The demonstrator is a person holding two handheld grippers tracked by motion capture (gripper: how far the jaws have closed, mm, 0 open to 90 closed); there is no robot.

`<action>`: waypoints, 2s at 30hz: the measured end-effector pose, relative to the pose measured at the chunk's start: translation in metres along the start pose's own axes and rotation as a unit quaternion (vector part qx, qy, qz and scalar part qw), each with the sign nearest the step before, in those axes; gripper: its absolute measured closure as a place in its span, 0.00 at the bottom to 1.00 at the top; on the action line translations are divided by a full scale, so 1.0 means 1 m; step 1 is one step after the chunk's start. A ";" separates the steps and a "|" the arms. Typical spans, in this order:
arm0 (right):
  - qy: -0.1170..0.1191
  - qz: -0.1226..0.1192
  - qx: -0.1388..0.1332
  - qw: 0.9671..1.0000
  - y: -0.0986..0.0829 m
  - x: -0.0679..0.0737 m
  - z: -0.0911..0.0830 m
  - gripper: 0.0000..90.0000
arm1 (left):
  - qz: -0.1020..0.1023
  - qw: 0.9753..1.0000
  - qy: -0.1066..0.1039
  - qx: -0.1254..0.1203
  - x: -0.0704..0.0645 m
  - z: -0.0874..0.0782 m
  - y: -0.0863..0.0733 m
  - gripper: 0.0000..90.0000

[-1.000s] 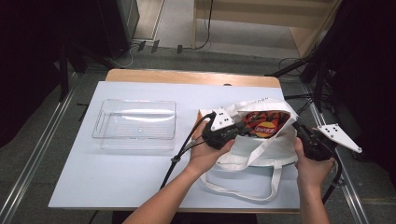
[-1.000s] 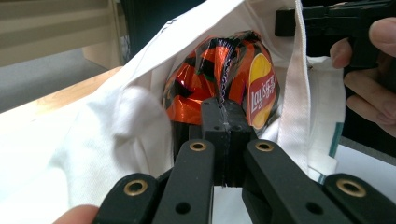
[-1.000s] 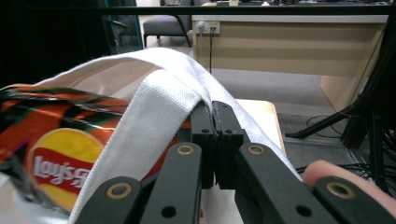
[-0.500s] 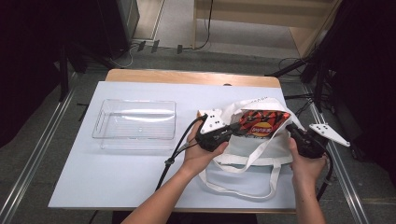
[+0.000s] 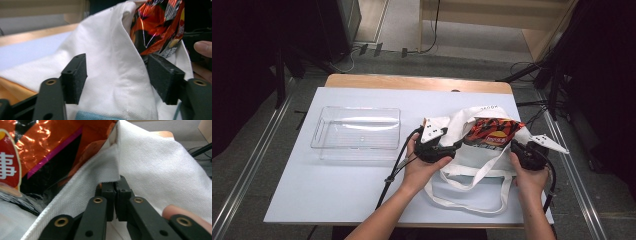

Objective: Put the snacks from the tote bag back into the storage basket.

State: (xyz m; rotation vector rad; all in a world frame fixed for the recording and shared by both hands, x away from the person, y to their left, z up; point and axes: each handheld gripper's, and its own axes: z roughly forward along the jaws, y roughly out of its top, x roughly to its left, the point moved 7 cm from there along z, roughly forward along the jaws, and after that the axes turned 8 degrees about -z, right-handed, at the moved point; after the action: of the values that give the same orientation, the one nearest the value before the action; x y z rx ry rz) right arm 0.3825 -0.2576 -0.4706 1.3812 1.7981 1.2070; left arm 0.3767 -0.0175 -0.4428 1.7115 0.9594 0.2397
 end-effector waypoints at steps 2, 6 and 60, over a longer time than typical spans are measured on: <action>0.003 0.004 -0.004 1.000 0.002 0.000 -0.005 0.88 | 0.003 1.000 -0.011 0.012 -0.003 0.002 -0.002 0.53; -0.012 0.007 -0.026 1.000 0.004 -0.008 -0.026 0.77 | 0.002 0.999 -0.019 0.025 -0.005 0.007 -0.003 0.72; -0.033 0.011 -0.007 0.999 -0.017 0.035 -0.011 1.00 | -0.018 0.997 0.045 0.054 -0.006 0.030 -0.014 0.75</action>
State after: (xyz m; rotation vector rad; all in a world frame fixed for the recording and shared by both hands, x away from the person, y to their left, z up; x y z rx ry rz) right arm 0.3547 -0.2286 -0.4780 1.4204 1.7311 1.1698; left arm 0.3834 -0.0423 -0.4644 1.7928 1.0857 0.2464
